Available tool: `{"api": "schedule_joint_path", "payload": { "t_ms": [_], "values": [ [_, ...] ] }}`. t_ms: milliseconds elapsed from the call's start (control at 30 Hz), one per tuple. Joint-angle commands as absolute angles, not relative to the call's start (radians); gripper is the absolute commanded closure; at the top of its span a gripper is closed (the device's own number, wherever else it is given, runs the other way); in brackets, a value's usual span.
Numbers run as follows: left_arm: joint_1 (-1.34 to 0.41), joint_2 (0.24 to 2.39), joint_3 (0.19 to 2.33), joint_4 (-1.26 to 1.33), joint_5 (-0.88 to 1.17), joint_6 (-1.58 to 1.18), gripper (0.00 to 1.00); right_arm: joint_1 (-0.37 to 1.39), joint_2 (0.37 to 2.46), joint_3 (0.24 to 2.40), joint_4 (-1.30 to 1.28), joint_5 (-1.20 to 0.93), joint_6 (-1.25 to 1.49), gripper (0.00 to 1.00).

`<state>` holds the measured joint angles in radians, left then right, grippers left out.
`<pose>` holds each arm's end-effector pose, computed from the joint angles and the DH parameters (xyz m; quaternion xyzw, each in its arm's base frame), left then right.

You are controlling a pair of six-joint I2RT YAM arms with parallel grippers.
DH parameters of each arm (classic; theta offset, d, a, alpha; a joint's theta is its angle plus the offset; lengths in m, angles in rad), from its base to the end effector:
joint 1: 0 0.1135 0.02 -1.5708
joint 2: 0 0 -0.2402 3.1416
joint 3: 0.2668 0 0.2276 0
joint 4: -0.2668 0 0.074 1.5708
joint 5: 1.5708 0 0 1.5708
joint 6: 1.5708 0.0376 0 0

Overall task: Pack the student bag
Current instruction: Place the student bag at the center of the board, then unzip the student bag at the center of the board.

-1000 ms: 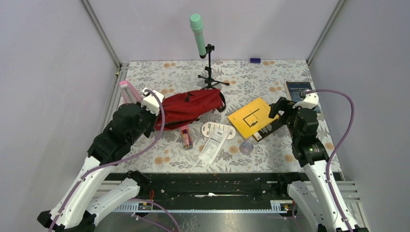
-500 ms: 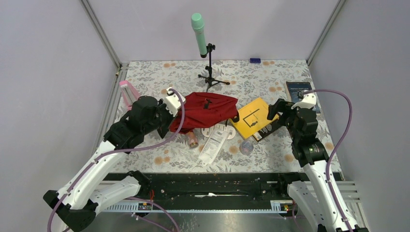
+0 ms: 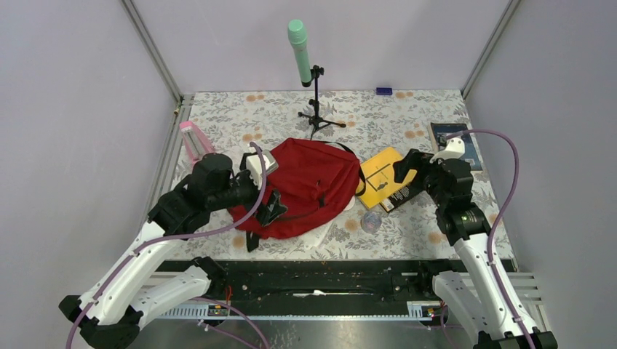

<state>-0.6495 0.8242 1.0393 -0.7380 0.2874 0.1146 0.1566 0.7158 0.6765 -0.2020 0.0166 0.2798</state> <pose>0.1161 -0.1016 0.3403 0.3860 0.7684 -0.2504 0.4448 0.1669 0.0257 0.2958 0.0536 0.7852 0.1272 0.6036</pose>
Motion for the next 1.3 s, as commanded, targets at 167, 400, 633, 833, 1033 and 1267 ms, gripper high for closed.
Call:
{"api": "schedule_joint_path", "payload": {
  "t_ms": [167, 400, 633, 833, 1033, 1267],
  "values": [
    [-0.653, 0.877, 1.206, -0.643, 0.685, 0.005, 0.01, 0.154, 0.763, 0.682, -0.188, -0.240, 0.339, 0.02],
    [-0.653, 1.097, 1.256, -0.611, 0.364, -0.039, 0.01, 0.181, 0.729, 0.637, -0.198, -0.314, 0.383, 0.02],
    [-0.674, 1.341, 1.289, -0.585, 0.345, -0.121, 0.04, 0.382, 0.733, 0.598, -0.198, -0.215, 0.485, 0.07],
    [-0.731, 1.357, 1.186, -0.564, 0.231, 0.100, 0.03, 0.508, 0.800, 0.528, -0.071, -0.174, 0.601, 0.13],
    [-0.749, 1.357, 1.153, -0.553, 0.131, 0.132, 0.02, 0.556, 0.938, 0.533, -0.009, -0.140, 0.634, 0.14],
    [-0.752, 1.393, 1.189, -0.585, 0.092, 0.123, 0.02, 0.585, 1.091, 0.569, 0.108, -0.144, 0.653, 0.16]
  ]
}}
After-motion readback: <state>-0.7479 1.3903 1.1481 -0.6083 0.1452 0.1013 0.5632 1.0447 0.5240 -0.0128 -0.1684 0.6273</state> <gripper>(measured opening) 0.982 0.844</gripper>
